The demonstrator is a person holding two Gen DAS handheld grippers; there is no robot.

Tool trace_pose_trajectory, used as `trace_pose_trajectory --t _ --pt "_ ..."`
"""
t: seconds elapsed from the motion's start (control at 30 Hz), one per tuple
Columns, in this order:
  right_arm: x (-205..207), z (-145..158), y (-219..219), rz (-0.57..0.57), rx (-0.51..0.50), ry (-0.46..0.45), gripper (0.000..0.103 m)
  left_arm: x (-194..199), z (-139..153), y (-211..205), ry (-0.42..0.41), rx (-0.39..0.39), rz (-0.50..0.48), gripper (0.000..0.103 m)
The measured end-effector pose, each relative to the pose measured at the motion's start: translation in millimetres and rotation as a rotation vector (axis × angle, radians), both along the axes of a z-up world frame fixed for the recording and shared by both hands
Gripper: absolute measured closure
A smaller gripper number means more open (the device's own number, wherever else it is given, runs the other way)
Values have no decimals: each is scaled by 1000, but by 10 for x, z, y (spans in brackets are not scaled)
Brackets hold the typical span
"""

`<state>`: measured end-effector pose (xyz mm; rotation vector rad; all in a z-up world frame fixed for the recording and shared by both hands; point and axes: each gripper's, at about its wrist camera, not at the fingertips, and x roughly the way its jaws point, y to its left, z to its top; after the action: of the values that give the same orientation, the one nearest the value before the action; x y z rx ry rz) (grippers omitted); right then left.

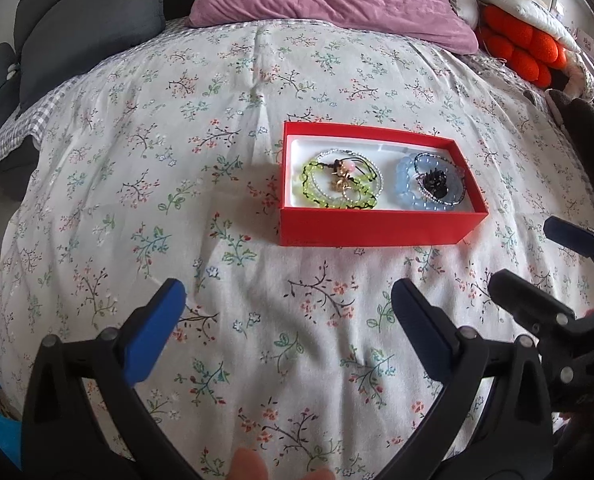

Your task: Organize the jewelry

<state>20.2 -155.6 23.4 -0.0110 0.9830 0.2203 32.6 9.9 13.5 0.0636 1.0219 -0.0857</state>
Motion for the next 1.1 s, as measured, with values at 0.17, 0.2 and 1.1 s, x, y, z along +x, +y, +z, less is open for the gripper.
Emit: trace_pose_trajectory --t 0.17,0.2,1.1 --pt "-20 -42 -46 -56 -28 41 0 -32 32 50 -8 0 22 1" --pt "-22 -46 -51 -65 -35 46 0 -31 32 51 -4 -4 19 1" --pt "9 -73 -89 -98 -43 72 0 -19 -27 -33 30 15 -5 1"
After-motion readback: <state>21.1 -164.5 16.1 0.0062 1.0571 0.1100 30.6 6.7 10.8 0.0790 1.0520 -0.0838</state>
